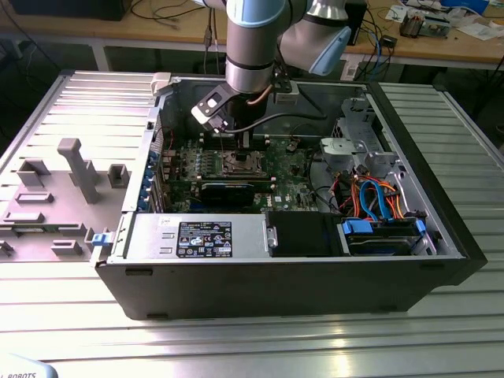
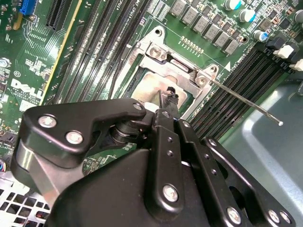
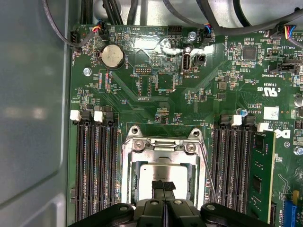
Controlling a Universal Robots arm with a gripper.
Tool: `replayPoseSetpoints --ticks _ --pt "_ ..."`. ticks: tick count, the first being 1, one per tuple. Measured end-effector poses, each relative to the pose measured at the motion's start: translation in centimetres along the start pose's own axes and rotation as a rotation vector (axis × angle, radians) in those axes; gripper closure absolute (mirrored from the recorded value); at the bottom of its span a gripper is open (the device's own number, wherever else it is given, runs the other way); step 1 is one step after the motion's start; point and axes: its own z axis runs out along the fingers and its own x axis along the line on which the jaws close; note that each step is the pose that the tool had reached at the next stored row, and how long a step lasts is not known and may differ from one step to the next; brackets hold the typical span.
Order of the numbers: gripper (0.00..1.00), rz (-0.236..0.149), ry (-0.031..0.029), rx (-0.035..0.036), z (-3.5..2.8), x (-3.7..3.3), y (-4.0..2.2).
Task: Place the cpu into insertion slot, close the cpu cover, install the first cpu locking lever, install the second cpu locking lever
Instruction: 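Install the first cpu locking lever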
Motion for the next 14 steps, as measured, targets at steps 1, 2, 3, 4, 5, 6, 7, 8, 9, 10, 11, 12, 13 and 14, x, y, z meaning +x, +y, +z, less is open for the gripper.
replayPoseSetpoints --ticks 1,2,3,4,5,6,7,8,9,10,11,12,13,14 --pt "0.89 0.000 0.0003 -0.0001 -0.02 0.00 0.00" --pt "0.89 0.000 0.0000 0.0002 -0.08 0.00 -0.01" --pt "0.89 0.000 0.0001 0.0001 -0.17 0.00 -0.01" --pt "0.89 0.000 0.0001 0.0001 -0.25 0.00 -0.01" --pt "0.89 0.000 0.0001 0.0001 -0.33 0.00 -0.01" --pt "0.89 0.000 0.0002 0.0000 -0.47 0.01 -0.01" --pt "0.89 0.000 0.0002 0.0001 -0.59 0.01 -0.02" --pt "0.89 0.000 -0.0001 0.0002 -0.81 0.02 -0.02" --pt "0.89 0.000 -0.0001 0.0001 -0.92 0.02 -0.02" --pt "0.89 0.000 0.0000 0.0001 -1.00 0.02 -0.02" --pt "0.89 0.000 -0.0002 0.0001 -1.12 0.03 -0.03" --pt "0.89 0.000 -0.0005 0.0001 -1.22 0.03 -0.03" --pt "0.89 0.000 -0.0005 0.0001 -1.33 0.03 -0.03" --pt "0.89 0.000 -0.0005 0.0001 -1.48 0.04 -0.03"
